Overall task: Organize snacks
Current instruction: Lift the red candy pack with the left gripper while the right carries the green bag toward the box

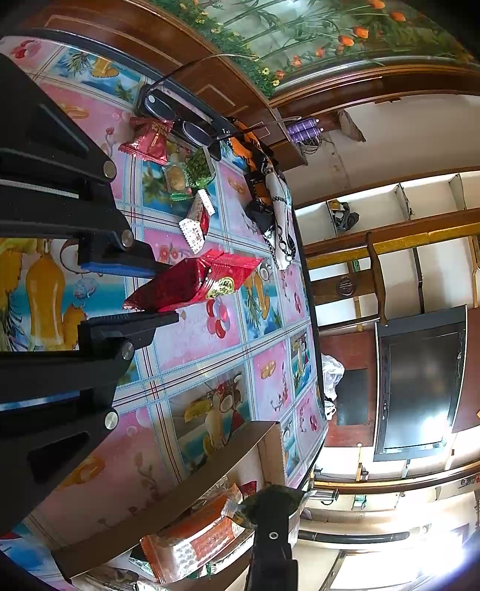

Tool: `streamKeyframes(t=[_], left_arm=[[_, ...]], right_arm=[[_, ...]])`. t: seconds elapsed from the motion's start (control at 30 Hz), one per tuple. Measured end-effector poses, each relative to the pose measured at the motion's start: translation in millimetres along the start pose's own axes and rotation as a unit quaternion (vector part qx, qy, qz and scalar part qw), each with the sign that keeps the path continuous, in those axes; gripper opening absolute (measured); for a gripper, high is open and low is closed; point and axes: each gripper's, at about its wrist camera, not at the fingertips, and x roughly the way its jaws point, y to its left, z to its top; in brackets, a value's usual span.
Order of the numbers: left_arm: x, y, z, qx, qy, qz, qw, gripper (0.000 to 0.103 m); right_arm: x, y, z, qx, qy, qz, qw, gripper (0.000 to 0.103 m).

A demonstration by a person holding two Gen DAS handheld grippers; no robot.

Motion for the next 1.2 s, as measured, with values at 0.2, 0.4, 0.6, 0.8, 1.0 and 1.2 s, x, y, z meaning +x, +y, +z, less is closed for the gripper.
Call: streamKeyframes(t=[0.2, 0.4, 0.6, 0.8, 1.0, 1.2], left_arm=[[0, 0, 0, -0.001, 0.001, -0.001, 1.0000, 0.016], [2, -2, 0, -0.003, 0.003, -0.002, 1.0000, 0.016], [3, -3, 0, -0.007, 0.006, -0.006, 0.9999, 0.016], [4, -20, 8, -0.010, 0.004, -0.022, 0.9997, 0.016], [-4, -45, 23, -0.007, -0.006, -0.054, 0.9985, 0.016], [-11, -89, 35, 0.009, -0.001, -0.122, 0.9925, 0.016]], right_arm=[[-5, -12, 4, 0.014, -0.007, -0.004, 1.000, 0.033], [-10, -28, 9, 0.035, -0.014, -0.010, 0.999, 0.033], [-16, -43, 13, 0.053, -0.021, -0.014, 0.998, 0.033], [-22, -62, 16, 0.072, -0.028, -0.023, 0.997, 0.033], [-27, -83, 18, 0.092, -0.032, -0.032, 0.995, 0.033], [-34, -106, 19, 0.119, -0.036, -0.042, 0.991, 0.033]])
